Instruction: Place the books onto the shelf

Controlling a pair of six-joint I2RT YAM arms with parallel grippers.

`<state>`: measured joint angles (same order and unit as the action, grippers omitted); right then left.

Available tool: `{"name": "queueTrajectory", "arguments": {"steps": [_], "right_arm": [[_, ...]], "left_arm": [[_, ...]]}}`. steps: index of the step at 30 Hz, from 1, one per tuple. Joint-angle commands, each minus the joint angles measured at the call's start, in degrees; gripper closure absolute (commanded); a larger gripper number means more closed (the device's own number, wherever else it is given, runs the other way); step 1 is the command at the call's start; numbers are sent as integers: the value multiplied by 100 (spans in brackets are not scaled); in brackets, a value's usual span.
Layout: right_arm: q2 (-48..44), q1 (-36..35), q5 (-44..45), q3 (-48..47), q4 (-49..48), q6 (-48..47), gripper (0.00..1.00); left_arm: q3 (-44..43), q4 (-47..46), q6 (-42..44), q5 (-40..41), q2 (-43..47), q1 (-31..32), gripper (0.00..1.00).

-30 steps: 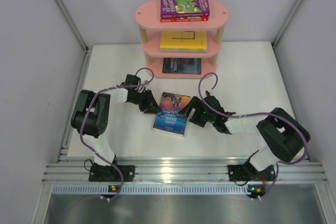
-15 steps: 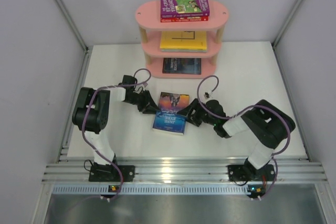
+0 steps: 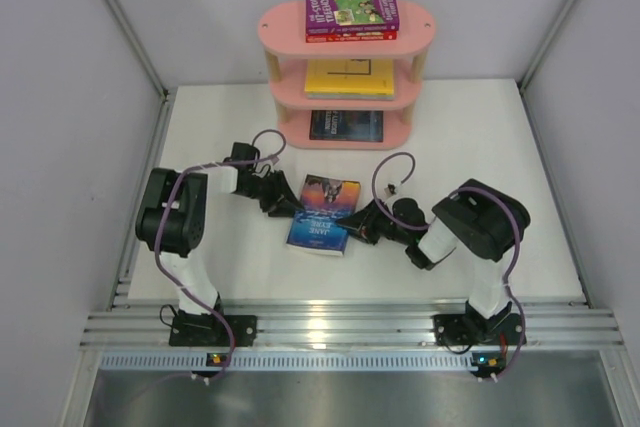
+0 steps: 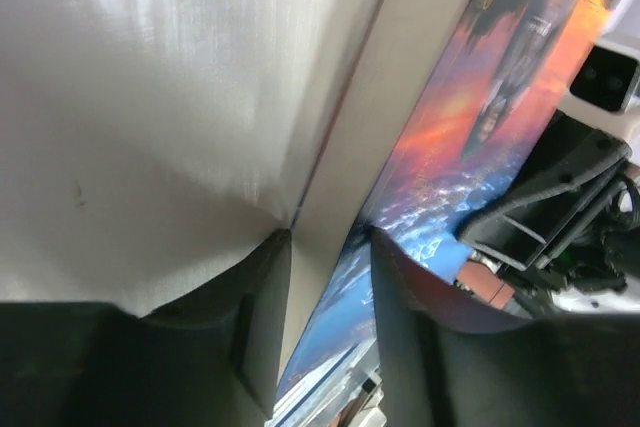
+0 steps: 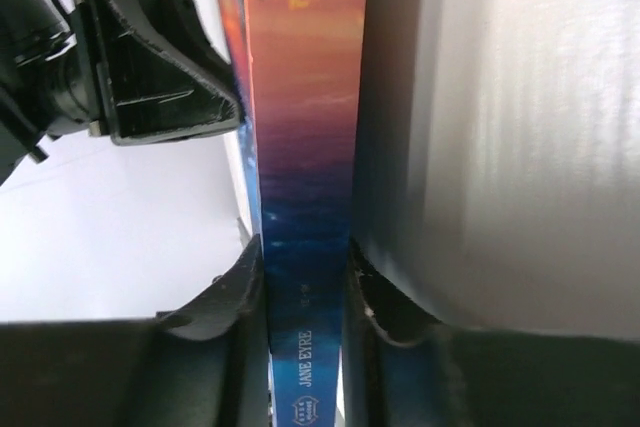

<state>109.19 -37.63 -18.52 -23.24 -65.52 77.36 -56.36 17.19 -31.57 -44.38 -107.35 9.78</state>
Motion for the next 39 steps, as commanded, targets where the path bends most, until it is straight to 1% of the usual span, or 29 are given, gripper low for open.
{"name": "queueTrajectory", "arguments": {"steps": [1,2,3,4,5,6,8,9,10,11,12,13,15,17,19,20,23,26,30,32,35,37,39], "right_arm": [[-195,-52,-126,21,-1552,341,91],[-257,-52,-21,117,-1587,402,97],[-405,-52,33,171,-1613,429,100],[-485,-52,68,206,-1613,464,100],[-564,-69,120,241,-1613,534,100],[-722,-78,156,259,-1570,569,100],[-881,-122,330,268,-1500,700,100],[-1029,-139,419,277,-1438,753,100],[-1109,-166,507,268,-1420,789,100],[-1180,-218,699,259,-1385,867,100],[-1328,-262,805,250,-1307,903,100],[-1417,-289,911,233,-1262,938,100],[-1645,-394,1227,154,-1114,930,100],[-1838,-517,1551,5,-885,816,100],[-2129,-614,1755,-110,-367,737,100],[-2225,-719,1999,-232,-70,632,100],[-2568,-939,2483,-443,363,447,100],[-2806,-1089,2940,-611,776,376,100],[-3017,-1238,3363,-892,926,297,100],[-3079,-1343,3530,-1120,1171,306,100],[-3070,-1545,3715,-1296,1155,297,100],[-3079,-1712,3812,-1332,989,306,100],[-3096,-1792,3979,-1358,927,262,100]], "left_arm": [[20,346,169,1081,108,-11,55],[-7,547,204,1324,361,-29,42],[2,644,195,1518,538,-81,38],[2,732,204,1694,731,-108,35],[-7,933,204,2018,1116,-134,32],[-24,1014,161,2169,1320,-143,26],[-24,1154,82,2346,1750,-143,21],[-16,1268,-32,2503,2188,-143,18],[19,1295,-85,2531,2410,-143,15],[124,1313,-147,2557,2856,-143,12],[186,1331,-304,2627,3078,-126,9],[274,1313,-445,2688,3297,-82,1],[572,1208,-796,2689,3867,84,1],[809,1138,-1025,2453,4273,112,1],[942,1050,-1307,2155,4502,129,1],[1021,1041,-1490,2101,4730,155,1],[1293,725,-1816,1758,5143,199,2],[1601,461,-2369,1521,5408,243,1],[1944,92,-2817,1415,5619,261,1],[2128,-179,-3142,1493,5794,261,1],[2436,-540,-3530,1695,6198,261,1],[2716,-1215,-3908,1722,6366,261,1],[2867,-1542,-4302,1740,6472,270,2]]}}
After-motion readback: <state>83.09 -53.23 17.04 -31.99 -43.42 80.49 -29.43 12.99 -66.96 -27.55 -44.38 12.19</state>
